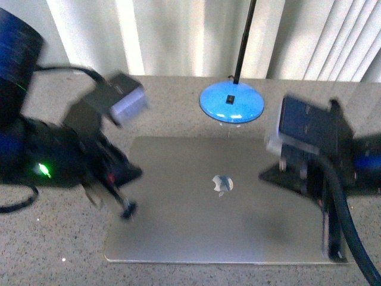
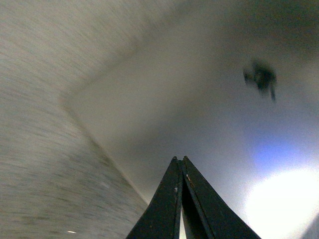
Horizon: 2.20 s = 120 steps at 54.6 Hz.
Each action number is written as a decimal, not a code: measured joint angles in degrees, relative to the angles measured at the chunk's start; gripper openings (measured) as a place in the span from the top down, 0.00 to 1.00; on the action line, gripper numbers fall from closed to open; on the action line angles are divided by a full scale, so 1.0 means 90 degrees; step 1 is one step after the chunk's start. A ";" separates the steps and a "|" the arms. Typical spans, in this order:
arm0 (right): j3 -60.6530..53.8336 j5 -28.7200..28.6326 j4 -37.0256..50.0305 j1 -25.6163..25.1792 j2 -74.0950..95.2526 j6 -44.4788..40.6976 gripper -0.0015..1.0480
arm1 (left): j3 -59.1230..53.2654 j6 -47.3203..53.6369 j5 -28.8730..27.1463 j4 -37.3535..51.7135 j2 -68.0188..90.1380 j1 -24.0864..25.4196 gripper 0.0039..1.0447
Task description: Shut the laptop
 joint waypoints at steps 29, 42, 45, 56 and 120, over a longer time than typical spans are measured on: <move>-0.0967 0.4279 0.3793 -0.0396 -0.1503 0.5833 0.74 | -0.1309 -0.2540 -0.2242 0.4019 -0.1350 0.1268 0.73; -0.2159 0.4087 0.4005 -0.0614 -0.2594 0.5605 0.97 | -0.2494 -0.2074 -0.2285 0.4432 -0.2472 0.1321 0.97; -0.2385 0.4058 0.4000 -0.0663 -0.2788 0.5603 0.97 | -0.2715 -0.2055 -0.2278 0.4425 -0.2650 0.1311 0.97; -0.3045 0.3840 0.3840 -0.0886 -0.3655 0.5600 0.97 | -0.3317 -0.2011 -0.2297 0.4250 -0.3483 0.1321 0.97; -0.4337 0.3560 0.0316 -0.1212 -0.8558 0.5595 0.97 | -0.4459 -0.1989 -0.2295 0.0627 -0.8446 0.1319 0.97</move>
